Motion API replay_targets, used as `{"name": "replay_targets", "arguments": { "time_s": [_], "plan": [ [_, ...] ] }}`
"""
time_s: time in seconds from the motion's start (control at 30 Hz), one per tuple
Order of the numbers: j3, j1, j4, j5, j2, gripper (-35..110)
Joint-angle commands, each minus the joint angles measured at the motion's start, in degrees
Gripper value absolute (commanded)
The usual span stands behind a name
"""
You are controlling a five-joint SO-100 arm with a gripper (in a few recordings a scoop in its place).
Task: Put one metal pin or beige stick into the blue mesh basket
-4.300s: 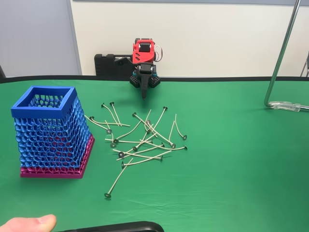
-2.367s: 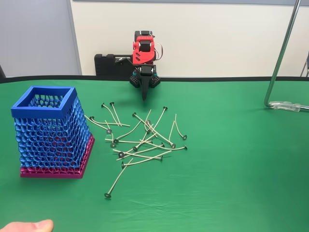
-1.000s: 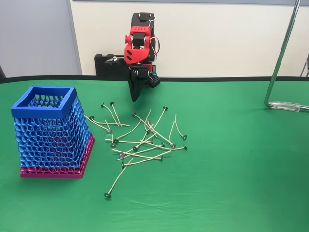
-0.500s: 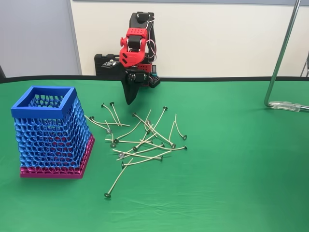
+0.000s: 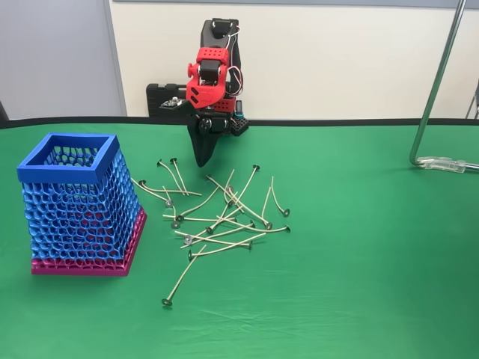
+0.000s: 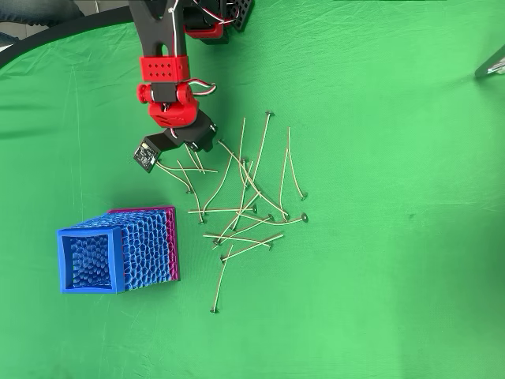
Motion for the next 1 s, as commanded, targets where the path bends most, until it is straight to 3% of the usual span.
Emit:
{"name": "replay_targets", "arguments": {
  "time_s": [0.0, 0.97],
  "plan": [
    [0.79, 0.18, -1.23, -0.88, 0.62, 11],
    [7.73, -2.29, -6.77, 3.96, -0.88, 13]
  ]
}}
